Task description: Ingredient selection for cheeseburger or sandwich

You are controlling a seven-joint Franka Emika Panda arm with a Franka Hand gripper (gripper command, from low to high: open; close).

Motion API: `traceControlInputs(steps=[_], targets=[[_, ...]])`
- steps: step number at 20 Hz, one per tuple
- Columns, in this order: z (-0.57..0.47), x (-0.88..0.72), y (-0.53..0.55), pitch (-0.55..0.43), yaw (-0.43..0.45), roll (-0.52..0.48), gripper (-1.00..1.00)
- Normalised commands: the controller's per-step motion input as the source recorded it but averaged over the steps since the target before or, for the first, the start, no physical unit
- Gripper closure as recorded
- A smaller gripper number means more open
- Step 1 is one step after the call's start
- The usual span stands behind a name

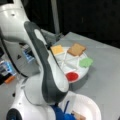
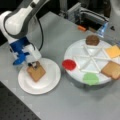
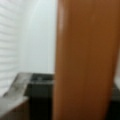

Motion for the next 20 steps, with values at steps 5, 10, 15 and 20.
traceControlInputs(steps=[5,10,15,20], targets=[[-0.05,0.19,-0.12,-0.071,0.112,0.155,-1.00],[-0.06,0.15,-0.09,-0.074,0.115,0.154,-1.00],[-0.07,0.14,-0.09,-0.087,0.100,0.150,-1.00],[-0.05,0.13,-0.07,-0.084,0.060,0.105,-1.00]])
